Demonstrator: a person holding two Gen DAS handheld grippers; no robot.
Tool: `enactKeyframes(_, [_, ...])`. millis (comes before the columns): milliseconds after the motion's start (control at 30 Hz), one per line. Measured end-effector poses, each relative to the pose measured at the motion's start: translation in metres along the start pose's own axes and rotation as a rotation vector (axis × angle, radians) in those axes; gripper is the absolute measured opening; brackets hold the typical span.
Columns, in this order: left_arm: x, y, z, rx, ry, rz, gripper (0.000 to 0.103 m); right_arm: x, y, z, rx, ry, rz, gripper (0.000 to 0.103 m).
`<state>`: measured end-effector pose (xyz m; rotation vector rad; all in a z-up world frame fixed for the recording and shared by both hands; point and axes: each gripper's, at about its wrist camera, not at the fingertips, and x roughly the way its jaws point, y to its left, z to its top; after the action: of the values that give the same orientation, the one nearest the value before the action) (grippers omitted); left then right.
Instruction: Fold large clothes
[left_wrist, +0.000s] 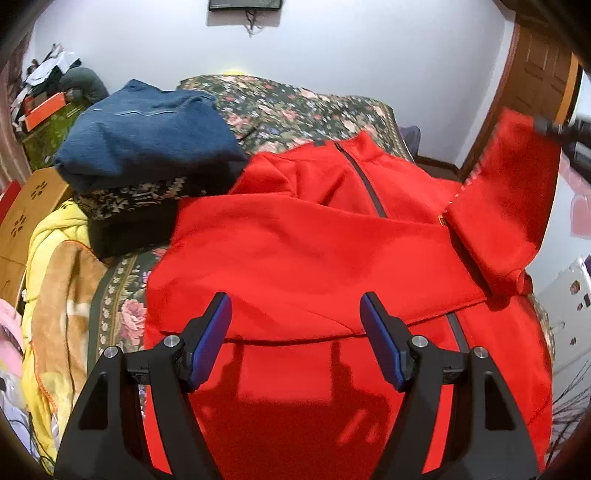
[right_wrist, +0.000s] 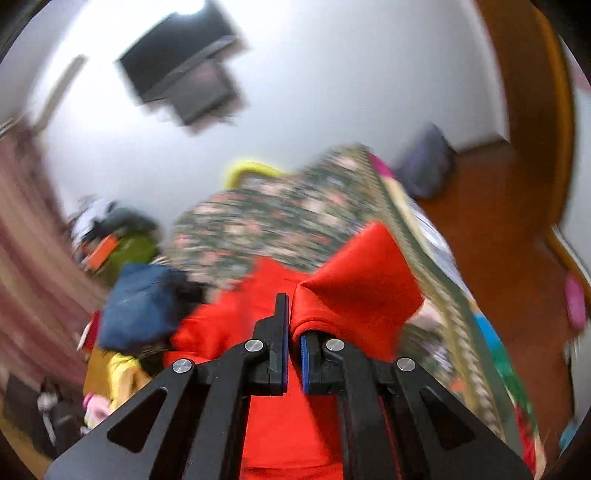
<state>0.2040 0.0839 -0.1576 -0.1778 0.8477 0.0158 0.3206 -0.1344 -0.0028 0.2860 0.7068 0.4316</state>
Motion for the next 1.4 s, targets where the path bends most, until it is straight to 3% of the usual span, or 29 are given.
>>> enactKeyframes(133, [-0.013,0.02,-0.001,-0.045,-0.027,-0.001,0.071,0.018,0.063,-0.005,-0.12,0.041,0.088,0.004])
enactKeyframes(267, [-0.03,0.046,-0.006,-0.074,-0.054,0.032,0.071,0.066,0.108,-0.031,-0.18,0.173,0.157,0.004])
enactKeyframes(333, [-0.036,0.058,-0.01,-0.085,-0.059,0.059,0.071,0.096,0.123,-0.061,-0.2,0.276,0.18,0.004])
enactKeyframes(533, [-0.045,0.096,-0.03,-0.14,-0.034,0.116,0.071,0.162,0.14,-0.143,-0.255,0.574,0.177,0.004])
enactKeyframes(833, [-0.032,0.108,-0.05,-0.174,0.044,0.101,0.071,0.174,0.14,-0.196,-0.431,0.839,0.112,0.006])
enactKeyframes(900, [-0.028,0.101,-0.048,-0.163,0.052,0.088,0.071,0.168,0.14,-0.193,-0.442,0.85,0.122,0.012])
enactKeyframes(1000, [-0.021,0.086,-0.042,-0.132,0.06,0.07,0.071,0.152,0.128,-0.181,-0.405,0.852,0.147,0.032])
enactKeyframes(1233, [0.002,0.033,-0.025,0.003,0.081,0.042,0.071,0.1,0.083,-0.132,-0.319,0.622,0.121,0.035])
enactKeyframes(1400, [0.032,-0.002,-0.018,0.129,0.115,0.078,0.071,0.073,0.037,-0.106,-0.279,0.463,-0.028,0.037])
